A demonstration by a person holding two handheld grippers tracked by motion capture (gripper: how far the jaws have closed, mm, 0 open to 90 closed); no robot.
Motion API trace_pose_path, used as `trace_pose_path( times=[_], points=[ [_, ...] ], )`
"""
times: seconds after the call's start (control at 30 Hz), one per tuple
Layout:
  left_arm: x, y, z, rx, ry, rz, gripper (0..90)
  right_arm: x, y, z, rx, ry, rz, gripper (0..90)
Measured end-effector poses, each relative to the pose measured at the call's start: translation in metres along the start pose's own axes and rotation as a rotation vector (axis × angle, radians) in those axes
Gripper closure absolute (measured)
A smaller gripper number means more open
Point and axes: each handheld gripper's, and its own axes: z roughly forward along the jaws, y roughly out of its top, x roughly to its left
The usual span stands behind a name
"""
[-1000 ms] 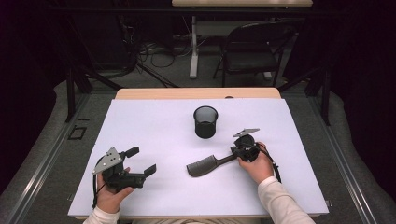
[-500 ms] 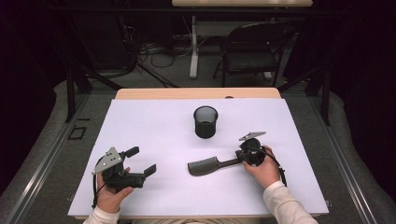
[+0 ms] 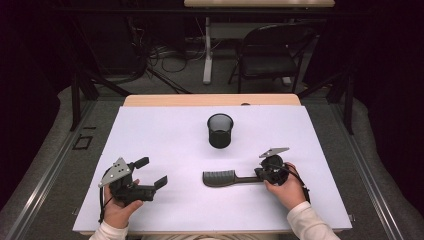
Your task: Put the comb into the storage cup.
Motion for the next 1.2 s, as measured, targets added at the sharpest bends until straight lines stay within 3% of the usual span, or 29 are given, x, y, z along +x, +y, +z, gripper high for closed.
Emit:
trace_pose_path(
  times=[0.4,1.07,1.2],
  points=[
    [0.000,0.000,0.000,0.002,0.002,0.002,1.6,0.008,-0.014,-0.009,0.001,0.013,-0.014,90.0],
    [-0.001,0.000,0.001,0.005,-0.002,0.009,1.6,0.032,-0.038,-0.024,0.008,0.079,-0.031,89.9],
    [-0.001,0.000,0.001,0.005,-0.003,0.009,1.6,0.035,-0.040,-0.024,0.002,0.073,-0.035,89.4]
  ],
)
